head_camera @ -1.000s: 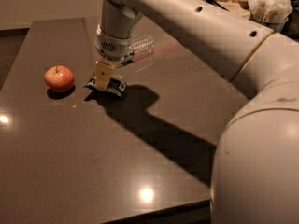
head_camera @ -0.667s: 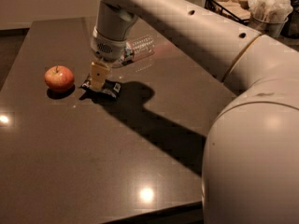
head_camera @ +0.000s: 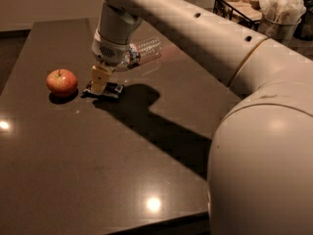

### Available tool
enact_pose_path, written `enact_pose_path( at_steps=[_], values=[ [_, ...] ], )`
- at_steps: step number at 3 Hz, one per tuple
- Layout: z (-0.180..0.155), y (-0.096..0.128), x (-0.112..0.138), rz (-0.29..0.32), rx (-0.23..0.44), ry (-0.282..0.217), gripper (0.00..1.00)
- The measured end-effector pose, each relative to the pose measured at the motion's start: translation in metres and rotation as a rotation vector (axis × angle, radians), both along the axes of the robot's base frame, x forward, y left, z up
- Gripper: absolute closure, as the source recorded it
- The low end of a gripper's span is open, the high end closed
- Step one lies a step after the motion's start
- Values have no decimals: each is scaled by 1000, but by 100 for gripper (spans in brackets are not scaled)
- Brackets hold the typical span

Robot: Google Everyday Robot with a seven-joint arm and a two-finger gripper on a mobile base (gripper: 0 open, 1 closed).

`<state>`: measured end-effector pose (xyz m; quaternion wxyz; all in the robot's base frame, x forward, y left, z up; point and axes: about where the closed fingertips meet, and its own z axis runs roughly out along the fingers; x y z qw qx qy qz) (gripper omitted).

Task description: Move rxbar chocolate near apple

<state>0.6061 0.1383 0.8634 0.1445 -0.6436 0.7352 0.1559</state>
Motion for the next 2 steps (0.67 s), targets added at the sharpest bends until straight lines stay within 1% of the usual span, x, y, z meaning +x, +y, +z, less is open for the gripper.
enact_pose_path(
  at_steps=[1, 2],
  values=[
    [-2, 1, 0, 2, 0, 2, 0],
    [-2, 1, 0, 2, 0, 2, 0]
  ],
)
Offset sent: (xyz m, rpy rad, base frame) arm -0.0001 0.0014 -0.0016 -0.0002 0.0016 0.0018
